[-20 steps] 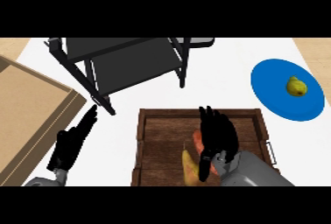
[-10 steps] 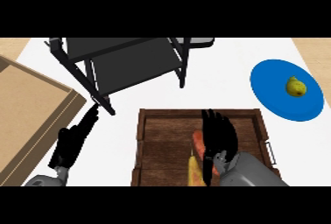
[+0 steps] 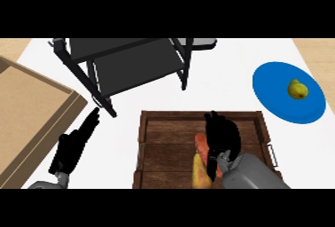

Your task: Pick the sweet potato from the tray and place it in the tiered shelf

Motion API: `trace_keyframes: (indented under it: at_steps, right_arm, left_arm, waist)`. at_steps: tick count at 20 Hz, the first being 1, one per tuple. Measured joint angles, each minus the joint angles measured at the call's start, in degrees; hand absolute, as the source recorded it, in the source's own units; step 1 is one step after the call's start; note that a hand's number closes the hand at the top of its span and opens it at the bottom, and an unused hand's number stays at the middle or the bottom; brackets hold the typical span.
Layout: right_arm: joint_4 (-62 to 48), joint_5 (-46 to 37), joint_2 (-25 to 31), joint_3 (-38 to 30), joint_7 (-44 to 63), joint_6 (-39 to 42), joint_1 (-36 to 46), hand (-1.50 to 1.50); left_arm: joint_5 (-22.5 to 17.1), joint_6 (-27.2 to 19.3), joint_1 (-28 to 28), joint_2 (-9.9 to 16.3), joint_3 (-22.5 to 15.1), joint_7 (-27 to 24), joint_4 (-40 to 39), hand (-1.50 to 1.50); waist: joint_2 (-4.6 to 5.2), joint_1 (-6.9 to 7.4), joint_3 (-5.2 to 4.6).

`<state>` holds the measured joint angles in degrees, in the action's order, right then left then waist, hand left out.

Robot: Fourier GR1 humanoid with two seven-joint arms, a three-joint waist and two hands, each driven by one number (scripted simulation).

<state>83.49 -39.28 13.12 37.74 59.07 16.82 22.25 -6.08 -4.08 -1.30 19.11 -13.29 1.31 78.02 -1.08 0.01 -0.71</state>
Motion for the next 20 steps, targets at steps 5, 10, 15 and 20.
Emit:
trace_keyframes:
  at_steps: [5, 10, 15, 20]
  right_arm:
    - [-0.9, -5.3, -1.6, 0.1, -1.3, -1.2, -1.6, 1.50]
    - [-1.1, -10.6, -3.2, -1.1, -1.4, -1.7, -1.5, 1.50]
    - [2.8, -15.0, -5.3, -2.4, -1.1, -1.2, -2.4, 1.50]
    - [6.3, -14.3, -6.1, -4.0, -7.0, -0.8, -1.1, 1.50]
  left_arm:
    - [0.7, 0.5, -0.2, -0.4, 0.8, 1.1, 0.9, 0.00]
    - [1.7, 1.1, -1.0, -1.6, 1.6, 0.9, -0.2, 0.00]
    - [2.5, 2.3, 1.2, -1.8, 2.5, 0.6, 1.4, 0.00]
    - [3.3, 2.8, 0.1, -2.9, 3.4, -0.4, -0.8, 0.00]
  waist:
    - [-0.21, -0.07, -0.10]
    - [0.14, -0.19, 0.10]
    - [0.65, -0.08, 0.45]
    - [0.94, -0.01, 0.63]
